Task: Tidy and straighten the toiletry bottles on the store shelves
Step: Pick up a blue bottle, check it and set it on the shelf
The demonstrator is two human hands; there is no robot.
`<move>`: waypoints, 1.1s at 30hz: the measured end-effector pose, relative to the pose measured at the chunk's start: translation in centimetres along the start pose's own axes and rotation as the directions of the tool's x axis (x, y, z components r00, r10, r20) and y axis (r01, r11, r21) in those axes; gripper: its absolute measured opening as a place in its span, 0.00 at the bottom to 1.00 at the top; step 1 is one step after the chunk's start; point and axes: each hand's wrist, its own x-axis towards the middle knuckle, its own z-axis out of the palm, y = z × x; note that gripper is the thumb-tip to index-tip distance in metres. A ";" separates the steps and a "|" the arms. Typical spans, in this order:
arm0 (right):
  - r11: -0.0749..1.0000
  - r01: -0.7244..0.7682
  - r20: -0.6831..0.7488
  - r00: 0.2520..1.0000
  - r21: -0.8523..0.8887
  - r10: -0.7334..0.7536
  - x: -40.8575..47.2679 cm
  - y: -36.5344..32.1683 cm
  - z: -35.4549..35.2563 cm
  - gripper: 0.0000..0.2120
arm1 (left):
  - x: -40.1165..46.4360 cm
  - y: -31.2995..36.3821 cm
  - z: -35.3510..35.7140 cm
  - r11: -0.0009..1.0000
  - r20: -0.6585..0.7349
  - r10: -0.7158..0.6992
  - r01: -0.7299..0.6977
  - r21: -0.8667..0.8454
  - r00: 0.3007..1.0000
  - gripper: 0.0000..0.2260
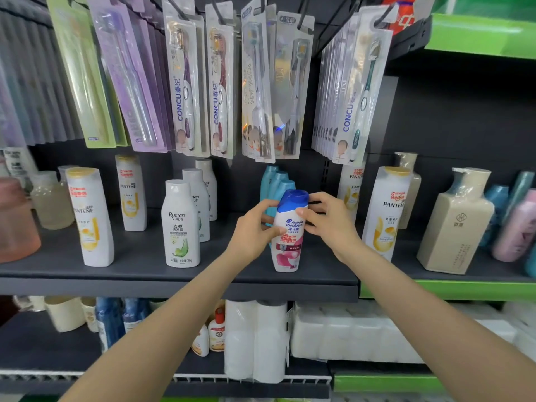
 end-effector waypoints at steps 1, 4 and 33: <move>1.000 0.010 0.000 1.000 -0.002 -0.010 0.0 0.1 0.0 0.11 | 0.1 0.0 -0.1 1.000 0.010 -0.004 0.004 0.000 1.000 0.19; 0.999 0.028 -0.006 1.000 -0.014 -0.029 0.0 0.3 0.2 0.10 | 0.4 -0.3 -0.4 1.000 0.047 -0.009 0.009 0.007 0.999 0.19; 0.980 0.035 0.206 0.979 -0.195 0.006 7.1 0.0 -0.6 0.18 | 2.3 1.6 -0.8 0.948 -0.053 0.242 -0.225 0.223 0.969 0.16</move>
